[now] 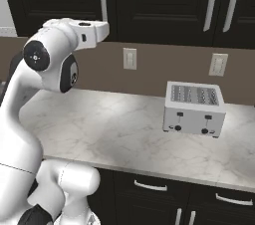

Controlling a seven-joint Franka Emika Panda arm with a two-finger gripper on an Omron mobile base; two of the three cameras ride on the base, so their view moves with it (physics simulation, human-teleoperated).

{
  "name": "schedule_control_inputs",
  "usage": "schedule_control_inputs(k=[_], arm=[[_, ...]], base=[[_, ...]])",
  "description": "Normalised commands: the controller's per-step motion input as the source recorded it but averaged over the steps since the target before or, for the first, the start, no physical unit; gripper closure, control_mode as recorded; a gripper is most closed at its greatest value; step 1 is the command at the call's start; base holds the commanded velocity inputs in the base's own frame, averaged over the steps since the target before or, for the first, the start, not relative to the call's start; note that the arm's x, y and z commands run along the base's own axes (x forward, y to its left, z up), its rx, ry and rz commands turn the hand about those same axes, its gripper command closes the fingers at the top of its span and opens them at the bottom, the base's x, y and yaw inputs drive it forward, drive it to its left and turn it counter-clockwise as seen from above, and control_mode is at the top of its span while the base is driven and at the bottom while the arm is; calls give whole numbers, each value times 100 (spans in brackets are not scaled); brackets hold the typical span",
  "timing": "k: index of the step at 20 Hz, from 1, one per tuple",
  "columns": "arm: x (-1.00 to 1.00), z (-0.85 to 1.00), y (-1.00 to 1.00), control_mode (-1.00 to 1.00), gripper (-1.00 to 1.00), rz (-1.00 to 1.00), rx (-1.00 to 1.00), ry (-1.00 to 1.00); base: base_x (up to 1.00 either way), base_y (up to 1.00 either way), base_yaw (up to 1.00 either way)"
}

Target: Open the cabinet and move the ladle to the pot. Then close the cabinet.

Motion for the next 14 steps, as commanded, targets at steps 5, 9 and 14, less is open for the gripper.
schedule_control_inputs(k=[5,9,14], arm=[[0,25,-1,-100,-100,0,0,-1],[1,16,0,-100,-100,0,0,0],[16,6,0,-100,-100,0,0,0]], base=[[0,0,0],[0,0,0],[0,0,0]])
